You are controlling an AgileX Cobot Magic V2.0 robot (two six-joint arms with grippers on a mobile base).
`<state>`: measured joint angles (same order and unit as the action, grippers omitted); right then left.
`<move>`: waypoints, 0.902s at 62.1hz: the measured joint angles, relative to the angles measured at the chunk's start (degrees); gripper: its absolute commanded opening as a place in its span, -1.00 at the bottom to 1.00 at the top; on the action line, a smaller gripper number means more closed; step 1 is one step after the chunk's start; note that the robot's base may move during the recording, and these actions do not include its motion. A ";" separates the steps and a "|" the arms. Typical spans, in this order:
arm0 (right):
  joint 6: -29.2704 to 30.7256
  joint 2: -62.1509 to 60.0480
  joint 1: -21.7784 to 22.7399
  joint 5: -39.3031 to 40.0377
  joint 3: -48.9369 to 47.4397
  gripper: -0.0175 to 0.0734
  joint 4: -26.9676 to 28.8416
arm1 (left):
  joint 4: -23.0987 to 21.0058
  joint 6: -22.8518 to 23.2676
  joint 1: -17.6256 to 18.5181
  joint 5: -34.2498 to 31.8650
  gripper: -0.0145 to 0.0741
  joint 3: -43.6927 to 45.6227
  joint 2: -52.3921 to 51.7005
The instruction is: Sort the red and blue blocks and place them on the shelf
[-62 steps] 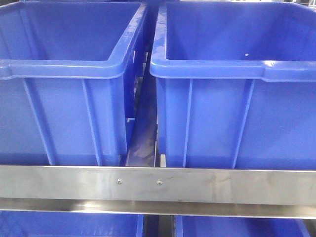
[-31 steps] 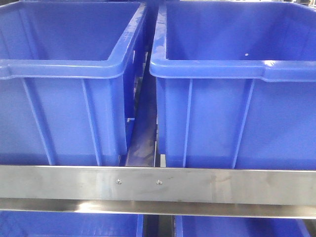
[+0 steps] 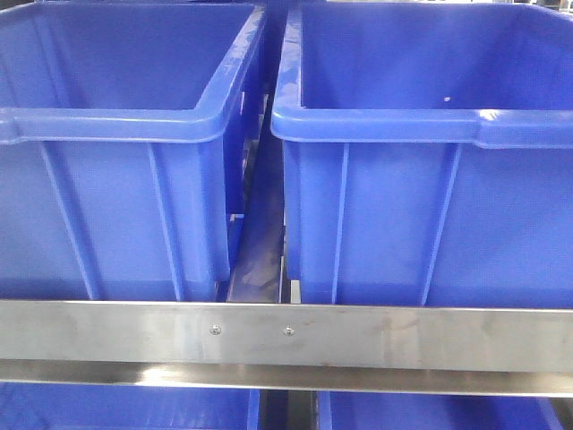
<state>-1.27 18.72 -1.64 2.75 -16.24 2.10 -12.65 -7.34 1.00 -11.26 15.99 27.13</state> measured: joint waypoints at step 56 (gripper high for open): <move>0.00 -11.81 -0.23 -0.47 15.13 -0.49 0.00 | 0.00 0.00 0.00 0.00 -0.39 0.00 0.00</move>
<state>-1.27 6.92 -1.87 2.28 -1.12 2.10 -12.65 -7.34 1.00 -11.26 15.99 27.13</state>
